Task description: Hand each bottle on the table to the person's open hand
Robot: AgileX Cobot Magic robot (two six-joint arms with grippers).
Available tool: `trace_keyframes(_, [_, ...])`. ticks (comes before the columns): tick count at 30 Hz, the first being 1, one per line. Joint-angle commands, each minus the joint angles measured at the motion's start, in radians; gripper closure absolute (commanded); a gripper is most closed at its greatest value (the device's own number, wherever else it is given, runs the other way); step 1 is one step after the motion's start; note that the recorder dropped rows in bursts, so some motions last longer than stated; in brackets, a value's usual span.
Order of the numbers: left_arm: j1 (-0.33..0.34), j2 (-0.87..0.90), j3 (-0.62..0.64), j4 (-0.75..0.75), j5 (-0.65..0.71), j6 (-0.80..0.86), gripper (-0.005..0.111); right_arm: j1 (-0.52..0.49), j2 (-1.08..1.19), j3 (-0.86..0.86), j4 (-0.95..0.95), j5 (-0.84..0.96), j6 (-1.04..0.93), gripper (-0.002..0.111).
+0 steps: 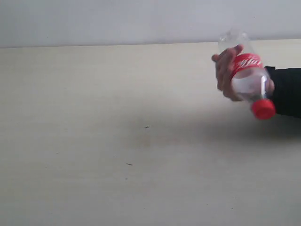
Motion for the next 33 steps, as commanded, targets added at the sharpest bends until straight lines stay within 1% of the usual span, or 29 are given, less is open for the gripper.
trace_keyframes(1, [-0.006, -0.061, 0.003, 0.001, 0.039, 0.002, 0.107, -0.004, -0.004, 0.002, -0.001, 0.000, -0.009, 0.098])
trace_keyframes(3, [0.003, -0.092, 0.023, 0.000, 0.104, -0.029, 0.107, -0.004, -0.004, 0.002, -0.001, 0.000, -0.009, 0.098])
trace_keyframes(4, [0.028, -0.110, 0.042, -0.005, 0.125, -0.038, 0.107, -0.004, -0.004, 0.002, -0.001, 0.000, -0.009, 0.098])
trace_keyframes(5, [0.088, -0.143, 0.081, -0.007, 0.142, -0.064, 0.107, -0.004, -0.004, 0.002, -0.001, 0.000, -0.009, 0.098])
trace_keyframes(6, [0.133, -0.165, 0.118, -0.007, 0.143, -0.084, 0.107, -0.004, -0.004, 0.002, -0.001, 0.000, -0.009, 0.098])
trace_keyframes(8, [0.360, -0.247, 0.249, -0.018, 0.168, -0.145, 0.107, -0.004, -0.004, 0.002, -0.001, 0.000, -0.009, 0.098])
trace_keyframes(9, [0.435, -0.267, 0.280, -0.019, 0.185, -0.148, 0.107, -0.004, -0.004, 0.002, -0.001, 0.000, -0.009, 0.098])
trace_keyframes(10, [0.526, -0.293, 0.334, -0.019, 0.200, -0.148, 0.107, -0.004, -0.004, 0.002, -0.001, 0.000, -0.009, 0.098])
trace_keyframes(11, [0.587, -0.315, 0.367, -0.019, 0.200, -0.148, 0.107, -0.004, -0.004, 0.002, -0.001, 0.000, -0.009, 0.098])
trace_keyframes(12, [0.673, -0.350, 0.407, -0.019, 0.200, -0.148, 0.107, -0.004, -0.004, 0.002, -0.001, 0.000, -0.009, 0.098])
trace_keyframes(13, [0.715, -0.373, 0.435, -0.019, 0.198, -0.148, 0.107, -0.004, -0.004, 0.002, -0.001, 0.000, -0.009, 0.098])
trace_keyframes(14, [0.782, -0.418, 0.472, -0.019, 0.187, -0.148, 0.107, -0.004, -0.004, 0.002, -0.001, 0.000, -0.009, 0.098])
trace_keyframes(15, [0.809, -0.437, 0.496, -0.019, 0.171, -0.148, 0.107, -0.004, -0.004, 0.002, -0.001, 0.000, -0.009, 0.098])
trace_keyframes(16, [0.846, -0.466, 0.523, -0.018, 0.120, -0.148, 0.107, -0.004, -0.004, 0.002, -0.001, 0.000, -0.009, 0.098])
trace_keyframes(18, [0.889, -0.506, 0.581, 0.002, 0.011, -0.134, 0.107, -0.004, -0.004, 0.002, -0.001, 0.000, -0.009, 0.098])
trace_keyframes(19, [0.915, -0.526, 0.625, 0.007, -0.093, -0.119, 0.107, -0.004, -0.004, 0.002, -0.001, 0.000, -0.009, 0.098])
trace_keyframes(21, [0.943, -0.554, 0.687, 0.027, -0.245, -0.098, 0.107, -0.004, -0.004, 0.002, -0.001, 0.000, -0.009, 0.098])
trace_keyframes(22, [0.952, -0.573, 0.736, 0.039, -0.365, -0.076, 0.107, -0.004, -0.004, 0.002, -0.001, 0.000, -0.009, 0.098])
trace_keyframes(24, [0.963, -0.596, 0.810, 0.052, -0.540, -0.045, 0.107, -0.004, -0.004, 0.002, -0.001, 0.000, -0.009, 0.098])
trace_keyframes(26, [0.965, -0.620, 0.877, 0.075, -0.661, 0.001, 0.107, -0.004, -0.004, 0.002, -0.001, 0.000, -0.009, 0.098])
trace_keyframes(27, [0.965, -0.627, 0.877, 0.095, -0.683, 0.014, 0.107, -0.004, -0.004, 0.002, -0.001, 0.000, -0.009, 0.098])
trace_keyframes(30, [0.965, -0.630, 0.877, 0.144, -0.556, 0.014, 0.107, -0.004, -0.004, 0.002, -0.001, 0.000, -0.009, 0.098])
trace_keyframes(33, [0.965, -0.630, 0.877, 0.201, -0.537, 0.016, 0.107, -0.004, -0.004, 0.002, -0.001, 0.000, -0.009, 0.098])
